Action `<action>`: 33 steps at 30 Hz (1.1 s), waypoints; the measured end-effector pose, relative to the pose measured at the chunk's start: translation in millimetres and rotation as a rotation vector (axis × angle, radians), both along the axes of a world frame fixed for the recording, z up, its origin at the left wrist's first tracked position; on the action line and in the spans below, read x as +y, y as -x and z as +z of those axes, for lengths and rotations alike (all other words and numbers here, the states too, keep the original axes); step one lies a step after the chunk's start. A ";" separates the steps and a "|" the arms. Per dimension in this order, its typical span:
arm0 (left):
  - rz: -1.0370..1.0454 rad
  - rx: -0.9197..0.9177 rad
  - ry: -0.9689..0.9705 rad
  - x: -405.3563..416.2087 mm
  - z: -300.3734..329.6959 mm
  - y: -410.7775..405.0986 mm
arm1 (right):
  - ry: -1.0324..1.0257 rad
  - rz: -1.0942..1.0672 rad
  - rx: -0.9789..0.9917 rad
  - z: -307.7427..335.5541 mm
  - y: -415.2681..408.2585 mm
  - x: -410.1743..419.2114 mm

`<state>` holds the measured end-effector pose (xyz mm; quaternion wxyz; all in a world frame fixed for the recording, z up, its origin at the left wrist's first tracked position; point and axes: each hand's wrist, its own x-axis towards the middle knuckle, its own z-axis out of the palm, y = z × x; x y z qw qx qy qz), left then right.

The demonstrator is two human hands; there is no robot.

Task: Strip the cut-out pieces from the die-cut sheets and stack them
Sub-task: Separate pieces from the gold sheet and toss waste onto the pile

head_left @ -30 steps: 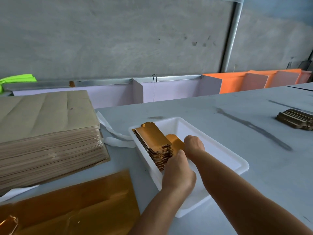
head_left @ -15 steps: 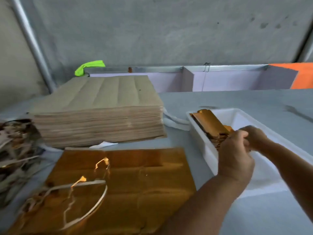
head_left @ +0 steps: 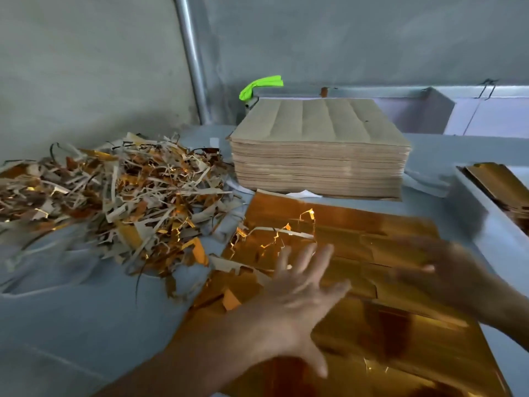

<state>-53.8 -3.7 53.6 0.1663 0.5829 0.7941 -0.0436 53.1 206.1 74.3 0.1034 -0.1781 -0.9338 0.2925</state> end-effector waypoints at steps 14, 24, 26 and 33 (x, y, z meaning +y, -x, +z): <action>0.323 -0.223 -0.245 -86.8 -25.2 91.4 | 0.000 0.242 -0.411 -34.6 149.4 -104.4; 0.491 -0.217 -0.450 -85.8 -19.9 127.3 | -0.124 0.278 -0.224 -46.8 158.8 -117.0; 0.426 -0.128 -0.293 -78.3 -21.1 130.1 | -0.212 0.217 -0.166 -51.7 158.8 -120.2; 0.423 -0.077 -0.158 -52.3 -5.0 141.7 | 0.228 0.335 0.092 -6.0 158.0 -129.7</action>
